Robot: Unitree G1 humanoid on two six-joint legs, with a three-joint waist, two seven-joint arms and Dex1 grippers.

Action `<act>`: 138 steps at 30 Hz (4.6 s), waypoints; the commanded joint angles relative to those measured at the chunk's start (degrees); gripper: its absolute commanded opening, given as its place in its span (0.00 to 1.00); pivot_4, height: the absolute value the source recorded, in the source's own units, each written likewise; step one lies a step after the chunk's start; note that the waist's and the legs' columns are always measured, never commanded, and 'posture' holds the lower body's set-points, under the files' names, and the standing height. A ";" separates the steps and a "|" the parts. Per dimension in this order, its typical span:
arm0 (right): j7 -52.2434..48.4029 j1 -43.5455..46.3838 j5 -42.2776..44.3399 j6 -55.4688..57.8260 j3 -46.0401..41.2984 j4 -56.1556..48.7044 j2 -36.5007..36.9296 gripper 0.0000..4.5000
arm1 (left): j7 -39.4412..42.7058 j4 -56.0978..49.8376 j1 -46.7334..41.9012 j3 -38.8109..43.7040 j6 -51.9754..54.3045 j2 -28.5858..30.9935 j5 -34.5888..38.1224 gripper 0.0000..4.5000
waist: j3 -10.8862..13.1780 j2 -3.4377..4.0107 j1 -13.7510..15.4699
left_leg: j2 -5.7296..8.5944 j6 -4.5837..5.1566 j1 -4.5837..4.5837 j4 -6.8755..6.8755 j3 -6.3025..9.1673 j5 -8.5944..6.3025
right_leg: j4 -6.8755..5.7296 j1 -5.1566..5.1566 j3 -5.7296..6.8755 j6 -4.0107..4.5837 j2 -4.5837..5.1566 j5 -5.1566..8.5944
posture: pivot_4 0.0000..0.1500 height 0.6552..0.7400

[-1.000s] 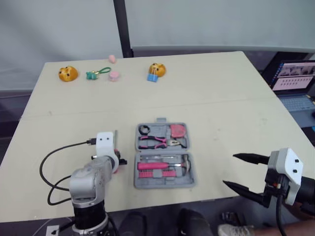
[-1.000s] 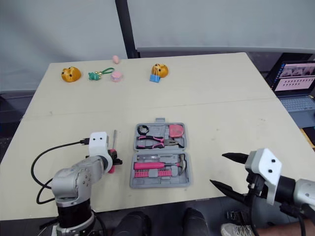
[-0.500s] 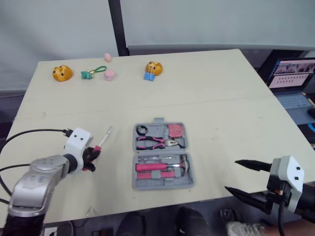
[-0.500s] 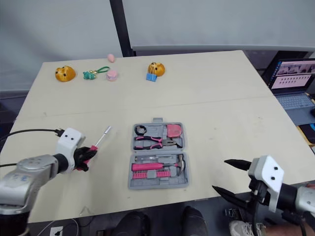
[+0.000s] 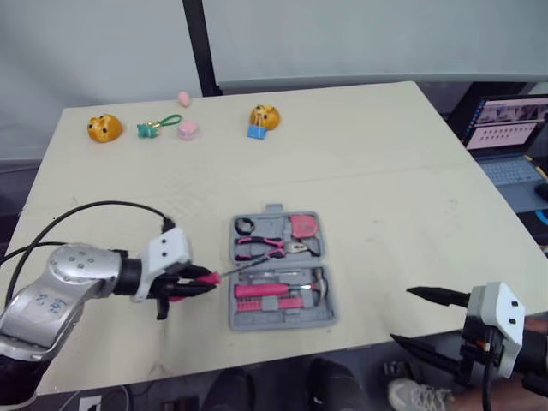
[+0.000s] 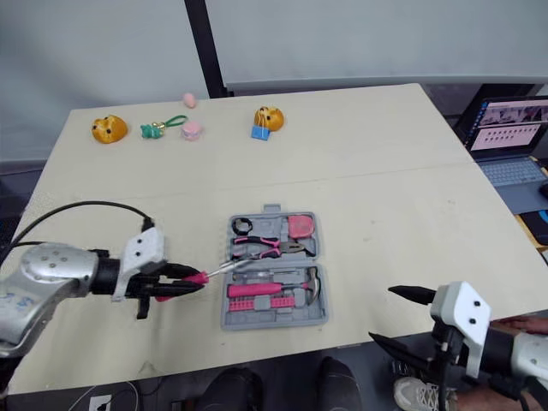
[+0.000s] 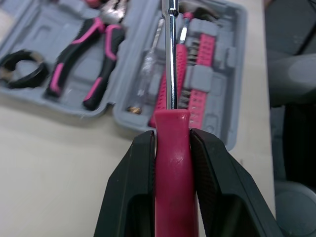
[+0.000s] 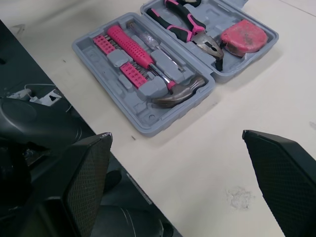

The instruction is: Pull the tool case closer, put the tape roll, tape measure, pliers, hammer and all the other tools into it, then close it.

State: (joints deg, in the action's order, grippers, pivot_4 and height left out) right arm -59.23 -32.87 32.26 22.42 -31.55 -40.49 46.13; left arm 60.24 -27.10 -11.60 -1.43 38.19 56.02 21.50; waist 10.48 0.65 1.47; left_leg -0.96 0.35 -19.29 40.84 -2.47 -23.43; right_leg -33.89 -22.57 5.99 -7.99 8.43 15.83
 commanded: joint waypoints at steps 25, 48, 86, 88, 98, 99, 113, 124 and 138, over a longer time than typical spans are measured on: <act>-0.35 -3.51 -2.23 -3.37 -0.07 -0.99 -1.41 1.00 | -0.07 -4.72 -26.32 -27.71 13.97 -11.90 -8.64 0.13 | 0.05 -0.07 0.12 | 0.01 0.11 -0.06 0.13 -0.34 0.06 | -0.04 0.03 -0.06 -0.09 -0.06 -0.05 | 1.00 1.00; 0.69 -2.36 -1.74 -1.20 0.95 -2.50 -0.48 1.00 | -9.36 -6.17 -31.72 -40.92 33.05 -13.78 -7.67 0.13 | 0.06 -0.09 0.19 | 0.04 0.16 -0.06 0.22 0.09 0.09 | -0.09 0.07 -0.15 -0.10 -0.06 -0.06 | 1.00 1.00; 3.17 -5.48 -1.48 -0.81 -0.54 -5.91 -2.45 1.00 | -14.13 2.40 -36.87 -48.66 33.74 -21.49 -9.54 0.13 | 0.05 -0.09 0.48 | 0.06 0.20 -0.07 0.31 0.02 0.11 | -0.16 0.08 -0.15 -0.12 -0.06 -0.07 | 1.00 1.00; 3.25 -5.73 -1.43 -0.79 -0.67 -6.06 -2.55 1.00 | -14.23 2.72 -37.09 -48.77 33.92 -21.66 -9.52 0.13 | 0.05 -0.09 0.62 | 0.06 0.20 -0.07 0.31 0.02 0.11 | -0.17 0.08 -0.15 -0.12 -0.06 -0.07 | 1.00 1.00; 3.44 -6.28 -1.81 -1.60 -0.29 -5.86 -3.18 1.00 | -13.35 2.54 -37.62 -48.41 35.08 -21.42 -8.12 0.42 | 0.05 -0.09 1.14 | 0.06 0.20 -0.07 0.34 0.01 0.12 | -0.20 0.08 -0.15 -0.12 -0.06 -0.07 | 1.00 1.00; 3.41 -6.25 -1.85 -1.70 -0.22 -5.78 -3.22 1.00 | -13.40 2.42 -37.69 -48.21 35.34 -21.48 -7.95 0.53 | 0.05 -0.09 1.19 | 0.06 0.20 -0.06 0.34 0.01 0.12 | -0.20 0.08 -0.16 -0.12 -0.06 -0.07 | 1.00 1.00; 2.65 -3.71 -1.84 -1.70 1.50 -4.30 -2.29 1.00 | -15.73 1.93 -36.36 -38.89 42.39 -24.05 -1.92 0.64 | 0.05 -0.09 1.42 | 0.07 0.23 -0.07 0.37 0.03 0.13 | -0.23 0.09 -0.17 -0.12 -0.06 -0.07 | 1.00 1.00; 2.80 -1.83 -0.15 0.74 0.51 -5.04 -0.73 1.00 | -10.71 3.51 -15.61 -20.48 10.02 -21.19 0.46 0.02 | 0.03 -0.06 0.86 | 0.03 0.20 -0.01 0.26 0.07 0.14 | -0.19 0.07 -0.15 -0.11 -0.06 -0.06 | 1.00 1.00; 3.66 -1.46 -0.15 1.23 0.06 -5.18 -1.51 1.00 | -6.81 10.00 -1.09 -16.09 -18.87 -22.03 -6.07 0.02 | 0.03 -0.05 1.32 | 0.08 0.21 0.00 0.28 -0.19 0.14 | -0.18 0.10 -0.15 -0.14 -0.01 -0.08 | 1.00 1.00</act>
State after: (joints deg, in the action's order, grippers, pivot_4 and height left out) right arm -56.09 -34.17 31.51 23.88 -29.91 -44.57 44.97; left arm 53.31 -16.84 -13.09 -17.06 20.85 34.24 15.78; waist 10.51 0.60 2.78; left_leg -0.88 0.56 -19.29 41.11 -2.75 -23.30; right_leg -34.06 -22.47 5.84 -8.13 8.42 15.75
